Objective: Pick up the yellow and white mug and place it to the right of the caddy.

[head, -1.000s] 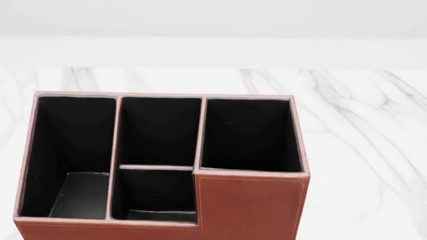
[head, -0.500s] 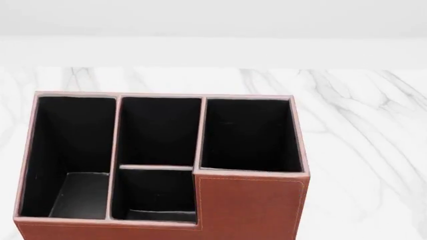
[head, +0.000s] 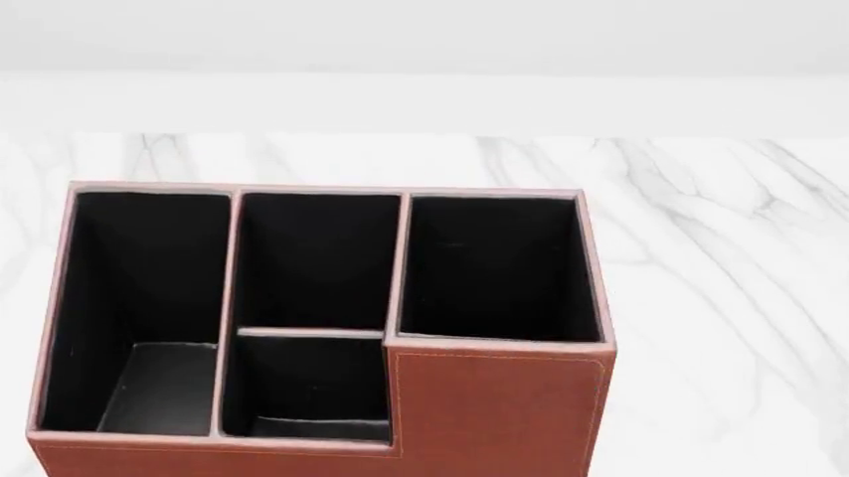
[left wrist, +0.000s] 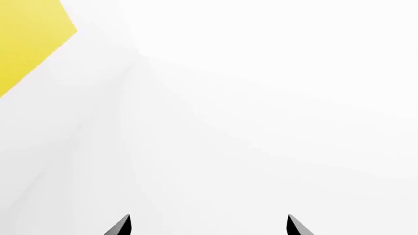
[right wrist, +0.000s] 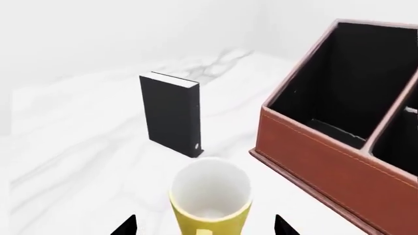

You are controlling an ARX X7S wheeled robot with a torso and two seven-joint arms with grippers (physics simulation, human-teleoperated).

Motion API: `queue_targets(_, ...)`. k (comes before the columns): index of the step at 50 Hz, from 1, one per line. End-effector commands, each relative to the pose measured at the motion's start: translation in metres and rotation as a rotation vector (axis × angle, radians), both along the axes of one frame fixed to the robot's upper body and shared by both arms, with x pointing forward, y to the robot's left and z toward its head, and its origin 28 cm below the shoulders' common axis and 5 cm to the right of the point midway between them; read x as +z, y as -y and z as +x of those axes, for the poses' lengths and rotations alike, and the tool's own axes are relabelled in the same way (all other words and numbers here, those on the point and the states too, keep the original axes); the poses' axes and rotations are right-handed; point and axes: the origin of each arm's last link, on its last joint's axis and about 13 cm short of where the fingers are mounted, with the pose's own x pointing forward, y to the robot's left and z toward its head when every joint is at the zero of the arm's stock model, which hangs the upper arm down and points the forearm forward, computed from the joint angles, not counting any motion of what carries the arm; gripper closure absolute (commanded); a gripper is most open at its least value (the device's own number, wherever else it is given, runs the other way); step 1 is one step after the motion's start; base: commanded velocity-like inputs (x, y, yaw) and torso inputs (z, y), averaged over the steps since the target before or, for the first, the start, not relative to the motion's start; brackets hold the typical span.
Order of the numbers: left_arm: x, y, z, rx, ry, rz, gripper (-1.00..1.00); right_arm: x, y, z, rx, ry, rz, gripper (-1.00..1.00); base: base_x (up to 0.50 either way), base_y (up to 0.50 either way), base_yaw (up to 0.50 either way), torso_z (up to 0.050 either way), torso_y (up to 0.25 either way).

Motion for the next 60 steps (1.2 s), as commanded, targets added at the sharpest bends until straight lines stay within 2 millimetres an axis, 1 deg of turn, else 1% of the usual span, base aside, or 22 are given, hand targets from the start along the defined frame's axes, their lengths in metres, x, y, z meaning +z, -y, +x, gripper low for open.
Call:
queue_targets(1,0.000,0.000,0.000,0.000,0.000,0.001,-1.00,-0.011,-0.002,0.001,0.007,-0.036,-0.018,-1.00,0.00,0.00,0.00,0.000,0.000)
queue_targets(13,0.000,0.001,0.001,-0.003,-0.002,0.002,-1.00,-0.016,-0.005,0.004,0.004,-0.048,-0.026,-1.00,0.00,0.00,0.00,0.000,0.000)
queue_targets(21,0.000,0.002,0.003,-0.006,-0.005,0.003,-1.00,-0.026,-0.006,0.010,-0.016,-0.073,-0.041,-1.00,0.00,0.00,0.00,0.000,0.000)
queue_targets(29,0.000,0.001,0.002,-0.007,-0.006,0.004,-1.00,-0.032,-0.012,0.015,-0.009,-0.091,-0.049,-1.00,0.00,0.00,0.00,0.000,0.000)
queue_targets(36,0.000,0.001,0.000,-0.004,-0.004,0.006,-1.00,-0.047,-0.016,0.023,-0.007,-0.149,-0.046,-1.00,0.00,0.00,0.00,0.000,0.000)
queue_targets(47,0.000,0.001,0.003,-0.004,-0.006,0.007,-1.00,-0.059,-0.020,0.028,-0.004,-0.187,-0.049,-1.00,0.00,0.00,0.00,0.000,0.000)
queue_targets(55,0.000,0.002,0.004,-0.006,-0.007,0.007,-1.00,-0.063,-0.023,0.030,0.000,-0.198,-0.052,-1.00,0.00,0.00,0.00,0.000,0.000)
queue_targets(60,0.000,0.002,0.005,-0.007,-0.007,0.008,-1.00,-0.062,-0.026,0.029,0.019,-0.195,-0.047,-1.00,0.00,0.00,0.00,0.000,0.000)
